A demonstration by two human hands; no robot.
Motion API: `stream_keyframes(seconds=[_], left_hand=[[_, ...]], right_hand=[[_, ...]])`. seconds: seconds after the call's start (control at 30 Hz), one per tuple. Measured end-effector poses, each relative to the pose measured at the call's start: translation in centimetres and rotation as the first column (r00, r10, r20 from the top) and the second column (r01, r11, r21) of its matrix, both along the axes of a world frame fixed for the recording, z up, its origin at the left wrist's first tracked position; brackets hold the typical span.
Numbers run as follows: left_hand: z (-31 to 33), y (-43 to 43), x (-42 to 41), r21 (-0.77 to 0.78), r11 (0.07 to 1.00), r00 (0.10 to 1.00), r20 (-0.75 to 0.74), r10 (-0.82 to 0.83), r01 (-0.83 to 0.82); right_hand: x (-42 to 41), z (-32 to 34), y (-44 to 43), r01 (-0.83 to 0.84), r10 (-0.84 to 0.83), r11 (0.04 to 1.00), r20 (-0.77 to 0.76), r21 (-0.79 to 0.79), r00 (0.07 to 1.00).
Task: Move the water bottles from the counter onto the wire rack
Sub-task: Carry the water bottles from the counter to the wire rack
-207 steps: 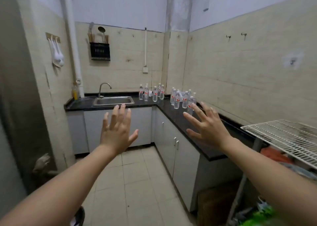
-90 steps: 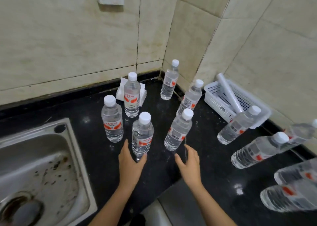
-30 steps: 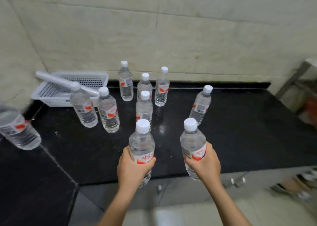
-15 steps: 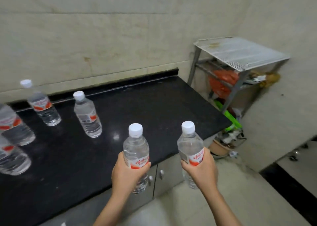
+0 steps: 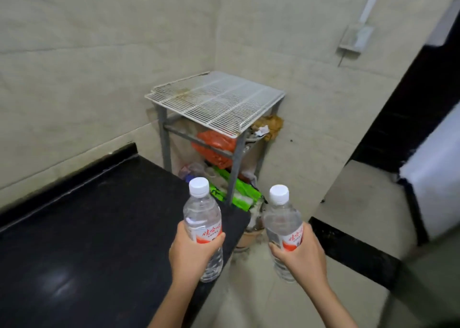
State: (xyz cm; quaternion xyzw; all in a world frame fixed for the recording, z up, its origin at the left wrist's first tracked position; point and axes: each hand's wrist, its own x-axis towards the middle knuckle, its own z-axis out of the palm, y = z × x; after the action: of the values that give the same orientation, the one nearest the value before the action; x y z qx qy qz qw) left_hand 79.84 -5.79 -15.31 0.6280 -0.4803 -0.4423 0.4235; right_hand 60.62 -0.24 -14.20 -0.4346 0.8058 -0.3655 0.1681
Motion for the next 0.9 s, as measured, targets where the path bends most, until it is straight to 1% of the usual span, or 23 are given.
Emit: stream_keyframes(seconds=[0.17,0.3,0.43,0.53,0.67,0.77,0.9], left_hand=[[0.0,-6.1,-8.0,0.025,0.979,0.979,-0.022,-0.202,0.202],[-0.1,-9.2,-15.1,-0.003,0.943,0.943,-0.016,-0.333,0.333],[0.6,-12.2,-22.1,-0.057,0.925,0.927,0.011,-0.375,0.375],[1.8,-15.2,-27.1,-0.120,0.932,0.939,0.006,-0.344,0.342],[4.5,-19.3,-31.9,-0.200,0.951,0.971,0.011,-0.238,0.236],[7.0,-21.5,-32.9,-0.296,0.945,0.991,0.030,-0.133,0.136],[10.2,-23.3,-31.7,-0.402,0.915,0.994,0.109,0.000,0.045]], right_hand=[[-6.2,1.1,-2.5,0.172,-0.172,0.985,-0.040,-0.002,0.984],[-11.8,1.4,-4.5,0.269,-0.271,0.962,-0.050,-0.039,0.961],[-18.4,1.6,-7.0,0.311,-0.314,0.947,-0.026,-0.084,0.949],[-24.1,2.1,-10.1,0.249,-0.251,0.958,0.004,-0.142,0.968],[-30.2,4.5,-14.9,0.096,-0.099,0.973,-0.007,-0.209,0.995],[-33.2,6.3,-19.1,-0.019,0.022,0.970,0.008,-0.241,1.000],[-34.4,8.7,-24.7,-0.138,0.146,0.956,0.010,-0.257,0.989]])
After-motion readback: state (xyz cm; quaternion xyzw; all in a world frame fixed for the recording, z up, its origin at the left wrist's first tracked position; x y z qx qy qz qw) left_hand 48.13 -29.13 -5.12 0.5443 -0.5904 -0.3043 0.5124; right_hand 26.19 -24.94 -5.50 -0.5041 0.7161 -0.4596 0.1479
